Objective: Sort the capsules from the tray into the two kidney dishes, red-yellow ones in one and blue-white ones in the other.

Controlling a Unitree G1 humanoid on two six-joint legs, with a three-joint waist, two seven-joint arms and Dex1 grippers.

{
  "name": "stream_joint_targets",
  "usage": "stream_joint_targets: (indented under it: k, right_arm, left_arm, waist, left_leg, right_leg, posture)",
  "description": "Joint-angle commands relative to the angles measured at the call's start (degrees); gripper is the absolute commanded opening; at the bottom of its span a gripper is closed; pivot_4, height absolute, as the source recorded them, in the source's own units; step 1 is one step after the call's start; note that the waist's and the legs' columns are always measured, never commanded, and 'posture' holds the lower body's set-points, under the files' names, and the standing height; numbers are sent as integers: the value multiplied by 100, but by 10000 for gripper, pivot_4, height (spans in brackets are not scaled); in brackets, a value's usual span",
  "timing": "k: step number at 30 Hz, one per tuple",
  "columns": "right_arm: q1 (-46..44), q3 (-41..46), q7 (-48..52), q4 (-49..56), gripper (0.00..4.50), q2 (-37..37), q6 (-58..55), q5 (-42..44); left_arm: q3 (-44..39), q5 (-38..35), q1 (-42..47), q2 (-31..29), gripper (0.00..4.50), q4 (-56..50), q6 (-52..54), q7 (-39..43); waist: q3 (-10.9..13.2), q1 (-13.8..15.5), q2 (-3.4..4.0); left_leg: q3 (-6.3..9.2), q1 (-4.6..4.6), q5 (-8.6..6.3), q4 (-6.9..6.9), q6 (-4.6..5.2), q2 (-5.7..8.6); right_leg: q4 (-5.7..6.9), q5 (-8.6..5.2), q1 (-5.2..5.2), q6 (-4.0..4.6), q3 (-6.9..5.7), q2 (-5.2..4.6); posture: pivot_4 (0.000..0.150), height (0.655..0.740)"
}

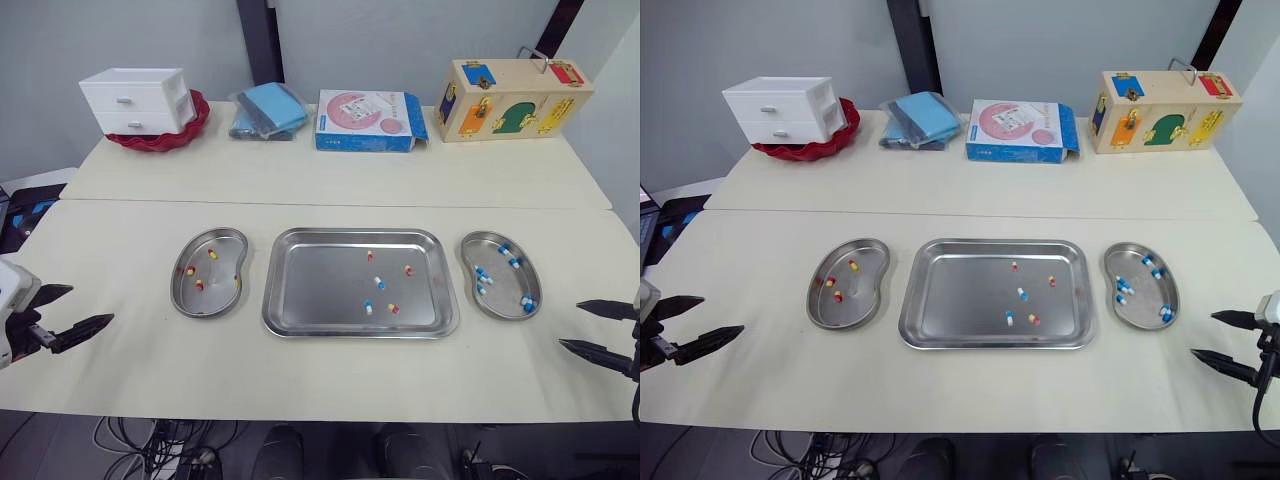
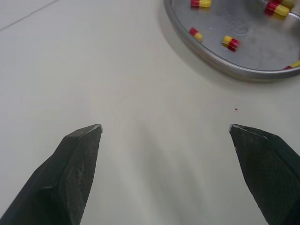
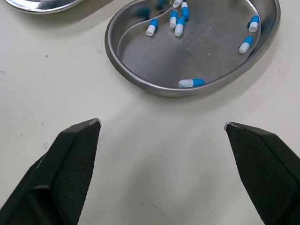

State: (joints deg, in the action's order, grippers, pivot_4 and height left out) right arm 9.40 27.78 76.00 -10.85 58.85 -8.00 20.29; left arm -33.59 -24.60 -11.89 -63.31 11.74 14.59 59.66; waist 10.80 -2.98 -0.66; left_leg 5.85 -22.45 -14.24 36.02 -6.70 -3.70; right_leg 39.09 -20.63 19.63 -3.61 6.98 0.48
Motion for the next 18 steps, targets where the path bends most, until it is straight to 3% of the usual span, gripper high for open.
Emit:
stream_joint_targets:
  k: [1, 10, 14, 18]
  right_arm:
    - [43, 122, 9, 208, 44754, 64, 71, 75]
    - [375, 238, -99, 1004, 44754, -163, -228, 399]
    - [487, 158, -316, 2131, 44754, -180, -816, 757]
    - [217, -274, -968, 3451, 44754, 40, -2174, 1212]
  left_arm:
    - [86, 111, 161, -49, 45000, -24, -2, 105]
    - [189, 58, 48, 399, 45000, -548, -290, 374]
    - [140, -195, 26, 1098, 45000, -1067, -951, 531]
    - [356, -439, -146, 1947, 45000, -1851, -1367, 444]
  waist:
    - [1, -2, 2]
    - [2, -18, 5]
    - [1, 0, 4]
    - [-4, 6, -2]
  left_leg:
    - [1, 0, 0, -1, 0, 0]
    - [-2, -1, 0, 1, 0, 0]
    - [2, -1, 0, 2, 0, -1]
    - [1, -1, 1, 5, -1, -2]
  right_leg:
    - [0, 0, 0, 0, 0, 0]
    - [1, 0, -1, 0, 3, -1]
    - [3, 0, -4, 0, 0, 0]
    - [3, 1, -7, -1, 3, -1]
  posture:
    - [1500, 7400]
    - [1500, 7400]
    - [1500, 7400]
    - [1500, 7400]
